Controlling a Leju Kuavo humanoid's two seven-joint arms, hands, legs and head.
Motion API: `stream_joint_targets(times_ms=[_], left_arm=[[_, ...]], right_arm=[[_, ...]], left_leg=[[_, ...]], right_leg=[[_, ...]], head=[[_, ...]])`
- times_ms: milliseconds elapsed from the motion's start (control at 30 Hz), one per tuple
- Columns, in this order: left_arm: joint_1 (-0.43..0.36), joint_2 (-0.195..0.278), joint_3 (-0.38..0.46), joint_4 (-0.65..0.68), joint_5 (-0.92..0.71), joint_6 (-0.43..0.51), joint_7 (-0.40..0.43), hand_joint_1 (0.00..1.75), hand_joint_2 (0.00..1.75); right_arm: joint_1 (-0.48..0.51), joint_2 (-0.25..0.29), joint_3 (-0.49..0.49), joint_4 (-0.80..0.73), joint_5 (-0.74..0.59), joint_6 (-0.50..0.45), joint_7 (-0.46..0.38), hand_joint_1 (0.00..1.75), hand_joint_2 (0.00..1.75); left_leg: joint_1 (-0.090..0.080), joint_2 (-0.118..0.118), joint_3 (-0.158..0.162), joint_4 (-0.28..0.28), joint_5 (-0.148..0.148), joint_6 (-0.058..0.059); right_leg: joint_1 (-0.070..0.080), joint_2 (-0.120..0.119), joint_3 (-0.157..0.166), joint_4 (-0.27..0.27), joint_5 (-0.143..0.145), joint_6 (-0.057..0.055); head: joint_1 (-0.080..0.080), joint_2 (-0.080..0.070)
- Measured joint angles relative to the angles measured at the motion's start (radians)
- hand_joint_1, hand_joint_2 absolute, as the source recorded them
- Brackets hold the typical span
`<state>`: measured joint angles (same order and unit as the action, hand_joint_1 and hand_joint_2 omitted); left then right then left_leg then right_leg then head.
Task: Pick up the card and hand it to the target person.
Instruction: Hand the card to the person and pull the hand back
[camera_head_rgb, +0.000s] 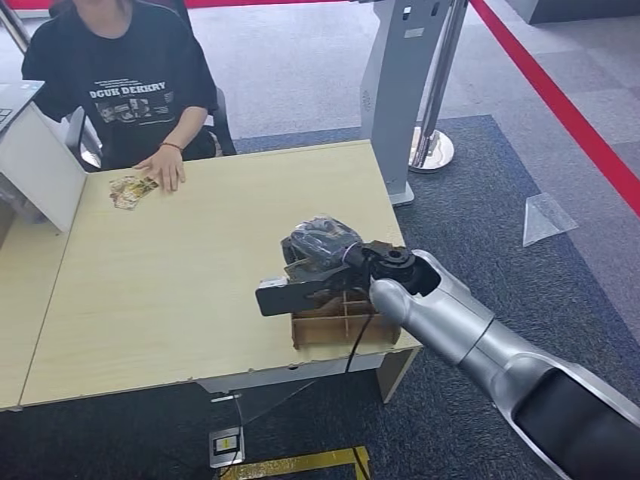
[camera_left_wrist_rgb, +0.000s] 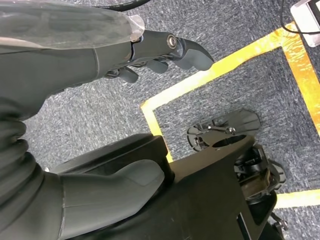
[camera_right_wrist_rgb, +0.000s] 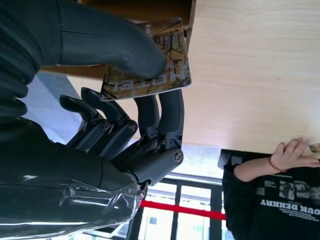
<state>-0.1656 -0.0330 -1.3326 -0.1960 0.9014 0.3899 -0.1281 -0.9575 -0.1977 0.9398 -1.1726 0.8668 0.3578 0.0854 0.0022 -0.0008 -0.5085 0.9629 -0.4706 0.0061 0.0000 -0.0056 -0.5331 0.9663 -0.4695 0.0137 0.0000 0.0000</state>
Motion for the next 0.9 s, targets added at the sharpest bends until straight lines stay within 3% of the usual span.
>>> stream_joint_targets(times_ms=[167,333,633,900], left_arm=[[-0.002,0.002,-0.004,0.001,-0.001,-0.002,0.003,0.0,1.75],[-0.006,0.003,-0.008,0.001,-0.004,-0.002,0.001,0.0,1.75],[-0.01,0.002,-0.017,0.003,-0.007,0.006,0.008,0.0,1.75],[0.005,0.002,-0.014,0.003,0.0,0.024,0.009,0.0,1.75]], right_arm=[[-0.089,0.004,0.018,-0.039,-0.08,0.066,0.048,1.75,1.75],[-0.153,0.057,0.007,-0.014,-0.12,0.006,0.06,1.75,1.75],[-0.172,0.219,-0.055,0.222,-0.085,-0.341,0.053,1.75,1.75],[-0.13,0.318,-0.083,0.382,0.031,-0.609,0.101,1.75,1.75]], left_leg=[[0.0,-0.001,0.0,0.0,0.0,0.0],[0.0,0.001,0.0,0.0,0.0,0.0],[0.0,0.003,0.003,-0.003,0.0,0.0],[0.001,0.002,0.004,-0.004,0.001,0.0]], right_leg=[[0.0,-0.001,0.001,0.0,0.0,0.0],[0.0,0.001,0.0,0.0,0.0,0.0],[0.0,0.003,0.002,-0.002,0.001,-0.001],[0.001,0.002,0.004,-0.003,0.001,0.0]], head=[[0.0,0.0],[0.0,0.0],[0.0,0.0],[0.0,0.0]])
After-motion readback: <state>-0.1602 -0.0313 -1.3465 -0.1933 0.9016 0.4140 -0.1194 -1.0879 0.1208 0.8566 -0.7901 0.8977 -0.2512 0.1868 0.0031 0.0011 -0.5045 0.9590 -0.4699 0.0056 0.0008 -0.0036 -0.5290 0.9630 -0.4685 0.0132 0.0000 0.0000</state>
